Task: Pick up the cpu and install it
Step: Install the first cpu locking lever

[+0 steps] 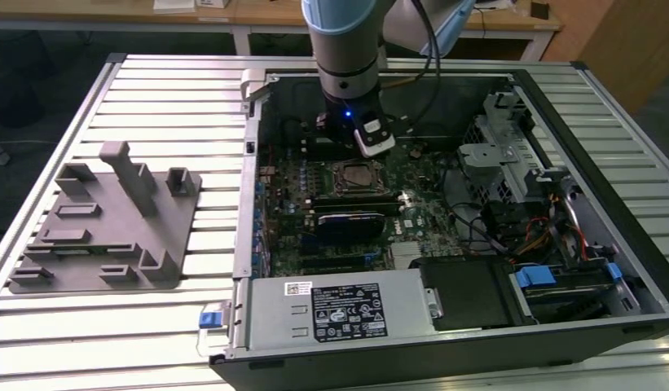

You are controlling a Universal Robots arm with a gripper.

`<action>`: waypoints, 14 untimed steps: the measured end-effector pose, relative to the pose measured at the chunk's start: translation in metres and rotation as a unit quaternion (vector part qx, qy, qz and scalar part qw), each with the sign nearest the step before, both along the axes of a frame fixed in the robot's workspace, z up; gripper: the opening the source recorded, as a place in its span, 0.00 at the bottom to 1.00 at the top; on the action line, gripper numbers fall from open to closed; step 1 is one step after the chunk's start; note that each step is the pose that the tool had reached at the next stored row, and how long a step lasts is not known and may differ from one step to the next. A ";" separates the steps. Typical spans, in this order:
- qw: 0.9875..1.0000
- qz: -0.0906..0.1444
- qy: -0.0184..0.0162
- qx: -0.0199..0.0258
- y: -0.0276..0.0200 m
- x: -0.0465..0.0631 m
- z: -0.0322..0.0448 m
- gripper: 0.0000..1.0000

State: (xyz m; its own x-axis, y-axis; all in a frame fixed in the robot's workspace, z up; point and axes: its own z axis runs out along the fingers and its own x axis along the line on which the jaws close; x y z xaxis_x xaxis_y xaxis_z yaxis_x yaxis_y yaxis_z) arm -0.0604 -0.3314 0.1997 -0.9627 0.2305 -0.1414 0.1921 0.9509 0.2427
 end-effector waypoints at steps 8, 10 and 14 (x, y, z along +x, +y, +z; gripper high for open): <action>1.000 0.000 -0.003 0.000 0.0000 0.000 -0.0018 0.11; 1.000 0.000 -0.004 0.000 0.0000 0.000 -0.0027 0.11; 1.000 0.000 -0.005 0.000 -0.0004 0.000 -0.0043 0.11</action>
State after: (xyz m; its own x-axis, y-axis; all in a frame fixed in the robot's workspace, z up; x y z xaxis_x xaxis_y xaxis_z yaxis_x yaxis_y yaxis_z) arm -0.0604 -0.3318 0.1953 -0.9613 0.2305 -0.1507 0.1897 0.9510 0.2443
